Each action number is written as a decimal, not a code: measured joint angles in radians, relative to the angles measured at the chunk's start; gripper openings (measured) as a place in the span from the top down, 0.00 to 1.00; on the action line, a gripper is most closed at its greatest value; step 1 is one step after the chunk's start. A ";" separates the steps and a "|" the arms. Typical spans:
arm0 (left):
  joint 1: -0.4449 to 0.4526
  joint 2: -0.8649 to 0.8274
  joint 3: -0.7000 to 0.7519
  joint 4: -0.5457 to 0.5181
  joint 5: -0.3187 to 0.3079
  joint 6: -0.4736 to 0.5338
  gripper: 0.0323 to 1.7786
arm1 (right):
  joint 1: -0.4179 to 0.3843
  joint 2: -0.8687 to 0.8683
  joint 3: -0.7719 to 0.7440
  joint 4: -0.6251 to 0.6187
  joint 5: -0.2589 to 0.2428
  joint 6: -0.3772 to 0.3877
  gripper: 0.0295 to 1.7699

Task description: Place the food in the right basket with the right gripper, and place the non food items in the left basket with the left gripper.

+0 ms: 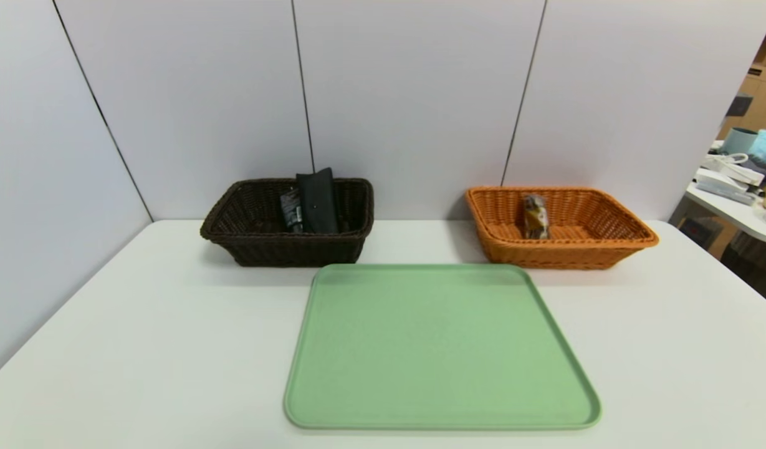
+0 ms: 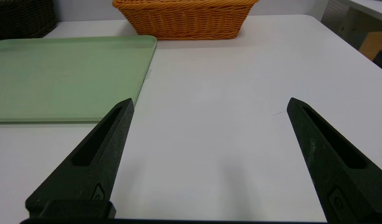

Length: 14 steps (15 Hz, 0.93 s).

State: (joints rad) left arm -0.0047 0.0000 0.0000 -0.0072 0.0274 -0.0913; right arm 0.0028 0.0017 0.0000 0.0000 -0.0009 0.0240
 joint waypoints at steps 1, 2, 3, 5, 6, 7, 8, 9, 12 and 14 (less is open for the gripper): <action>0.000 0.000 0.000 0.000 0.001 0.000 0.05 | 0.000 0.000 0.000 0.000 0.000 0.001 0.04; 0.000 0.000 0.000 0.000 0.000 0.000 0.05 | 0.000 0.000 0.000 0.000 -0.001 0.002 0.04; 0.000 0.000 0.000 0.000 0.000 0.000 0.05 | 0.000 0.000 0.000 0.000 0.000 0.002 0.04; 0.000 0.000 0.000 0.000 0.000 0.000 0.05 | 0.000 0.000 0.000 0.000 0.000 0.002 0.04; 0.000 0.000 0.000 0.000 0.000 0.000 0.05 | 0.000 0.000 0.000 0.000 -0.001 0.002 0.04; 0.000 0.000 0.000 0.000 0.000 0.000 0.05 | 0.000 0.000 0.000 0.000 -0.001 0.002 0.04; 0.000 0.000 0.000 0.000 0.001 0.000 0.05 | 0.000 0.000 0.000 0.000 -0.001 0.002 0.04; 0.000 0.000 0.000 0.000 0.000 0.000 0.05 | 0.000 0.000 0.000 0.000 -0.001 0.002 0.04; 0.000 0.000 0.000 0.000 0.000 0.000 0.05 | 0.000 0.000 0.000 0.000 -0.001 0.002 0.04; 0.000 0.000 0.000 0.000 0.000 0.000 0.05 | 0.000 0.000 0.000 0.008 -0.001 0.003 0.04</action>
State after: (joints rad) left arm -0.0047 0.0000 0.0000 -0.0072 0.0279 -0.0913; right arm 0.0028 0.0017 -0.0004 0.0077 -0.0017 0.0272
